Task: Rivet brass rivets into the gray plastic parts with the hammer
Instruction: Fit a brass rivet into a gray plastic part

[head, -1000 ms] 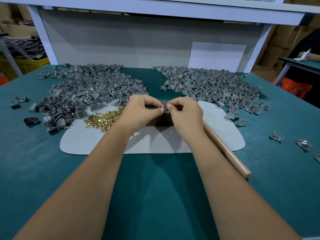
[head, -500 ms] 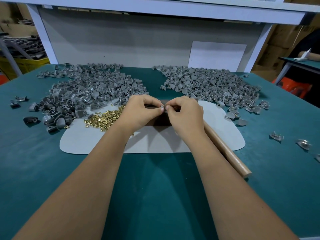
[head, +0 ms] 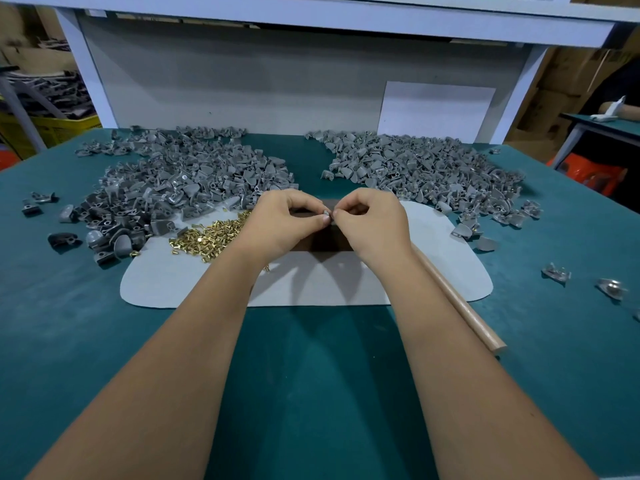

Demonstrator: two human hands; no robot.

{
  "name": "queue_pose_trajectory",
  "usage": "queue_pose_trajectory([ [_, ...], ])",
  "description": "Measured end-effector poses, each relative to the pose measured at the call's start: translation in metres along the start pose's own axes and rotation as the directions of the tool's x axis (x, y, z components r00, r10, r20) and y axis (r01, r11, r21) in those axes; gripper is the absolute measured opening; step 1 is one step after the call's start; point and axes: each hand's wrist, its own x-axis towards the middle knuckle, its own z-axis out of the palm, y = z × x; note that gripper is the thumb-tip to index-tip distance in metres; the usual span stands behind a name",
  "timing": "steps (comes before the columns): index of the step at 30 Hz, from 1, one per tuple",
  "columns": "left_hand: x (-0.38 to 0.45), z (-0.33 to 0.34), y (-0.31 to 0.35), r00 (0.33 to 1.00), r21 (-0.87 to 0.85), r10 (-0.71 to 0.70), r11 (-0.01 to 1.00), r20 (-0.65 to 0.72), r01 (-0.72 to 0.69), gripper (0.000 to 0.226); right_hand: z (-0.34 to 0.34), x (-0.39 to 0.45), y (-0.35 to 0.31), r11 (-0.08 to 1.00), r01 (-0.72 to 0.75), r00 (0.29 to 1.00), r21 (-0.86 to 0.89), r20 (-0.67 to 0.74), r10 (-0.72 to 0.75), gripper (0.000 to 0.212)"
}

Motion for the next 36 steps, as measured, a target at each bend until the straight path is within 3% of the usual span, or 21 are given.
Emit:
queue_pose_trajectory([
  [7, -0.001, 0.001, 0.003, 1.000, 0.002, -0.013, 1.000, -0.013, 0.013, 0.018, 0.001, 0.000, 0.005, 0.993, 0.068, 0.997, -0.094, -0.016, -0.070, 0.018],
  [19, -0.001, 0.002, 0.003, 0.999, 0.011, -0.028, 1.000, -0.019, 0.028, 0.013, -0.004, 0.011, -0.007, 0.973, 0.102, 0.991, -0.208, 0.112, -0.080, 0.019],
  [23, -0.001, 0.003, 0.004, 0.999, 0.018, -0.033, 0.999, -0.027, 0.034, 0.011, -0.004, 0.008, -0.005, 0.962, 0.128, 0.990, -0.241, 0.087, -0.110, 0.018],
  [29, -0.002, 0.003, 0.005, 0.999, 0.040, -0.038, 0.998, -0.033, 0.039, 0.008, 0.001, 0.009, 0.007, 0.981, 0.130, 0.991, -0.147, 0.060, -0.122, 0.026],
  [36, 0.001, 0.002, 0.005, 0.996, 0.025, -0.079, 0.996, -0.038, 0.080, 0.009, -0.003, 0.011, 0.009, 0.993, 0.102, 0.992, 0.058, 0.063, -0.106, 0.019],
])
